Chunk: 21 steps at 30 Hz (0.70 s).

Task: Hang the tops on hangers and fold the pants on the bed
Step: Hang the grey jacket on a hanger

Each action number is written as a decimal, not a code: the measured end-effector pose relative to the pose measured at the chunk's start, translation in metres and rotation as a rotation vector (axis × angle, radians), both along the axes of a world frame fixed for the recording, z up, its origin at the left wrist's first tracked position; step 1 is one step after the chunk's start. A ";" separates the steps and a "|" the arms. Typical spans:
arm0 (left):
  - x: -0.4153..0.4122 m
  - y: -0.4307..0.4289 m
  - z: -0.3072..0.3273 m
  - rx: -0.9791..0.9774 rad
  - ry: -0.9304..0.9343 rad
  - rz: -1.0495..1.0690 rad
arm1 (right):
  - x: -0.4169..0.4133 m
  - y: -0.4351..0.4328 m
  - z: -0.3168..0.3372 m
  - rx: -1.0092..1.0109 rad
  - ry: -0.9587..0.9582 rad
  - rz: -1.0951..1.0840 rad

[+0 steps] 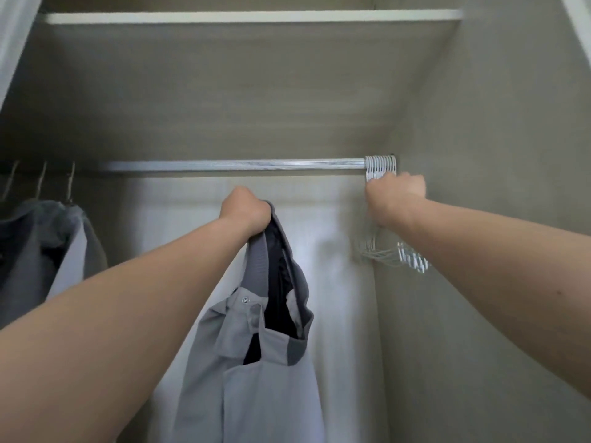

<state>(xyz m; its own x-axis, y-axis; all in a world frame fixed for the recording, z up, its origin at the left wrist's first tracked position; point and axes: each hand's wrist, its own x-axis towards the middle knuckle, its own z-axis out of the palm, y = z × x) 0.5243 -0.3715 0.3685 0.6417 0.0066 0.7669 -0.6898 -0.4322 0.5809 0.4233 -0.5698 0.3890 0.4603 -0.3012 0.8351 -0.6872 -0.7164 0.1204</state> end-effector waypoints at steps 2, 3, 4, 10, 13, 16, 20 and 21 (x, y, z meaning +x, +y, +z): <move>0.007 -0.001 -0.003 -0.006 0.013 0.003 | 0.002 -0.006 -0.001 0.000 -0.019 0.020; 0.010 -0.002 -0.004 -0.011 0.019 0.000 | 0.002 -0.009 0.000 -0.011 -0.034 0.031; 0.012 -0.002 -0.006 -0.014 0.020 -0.002 | 0.002 -0.012 0.001 -0.028 -0.050 0.042; 0.022 -0.005 -0.012 0.004 0.004 0.004 | 0.001 -0.021 0.008 -0.038 -0.105 0.099; 0.020 -0.008 -0.013 0.008 0.005 -0.018 | -0.002 -0.022 0.011 -0.024 -0.137 0.148; 0.014 -0.009 -0.013 0.011 0.019 -0.042 | -0.005 -0.020 0.016 0.008 -0.199 0.258; 0.004 -0.004 -0.014 -0.006 0.052 -0.053 | -0.013 -0.011 0.015 0.241 -0.349 0.516; 0.002 -0.002 -0.015 -0.016 0.063 -0.055 | -0.016 -0.008 0.013 0.311 -0.386 0.584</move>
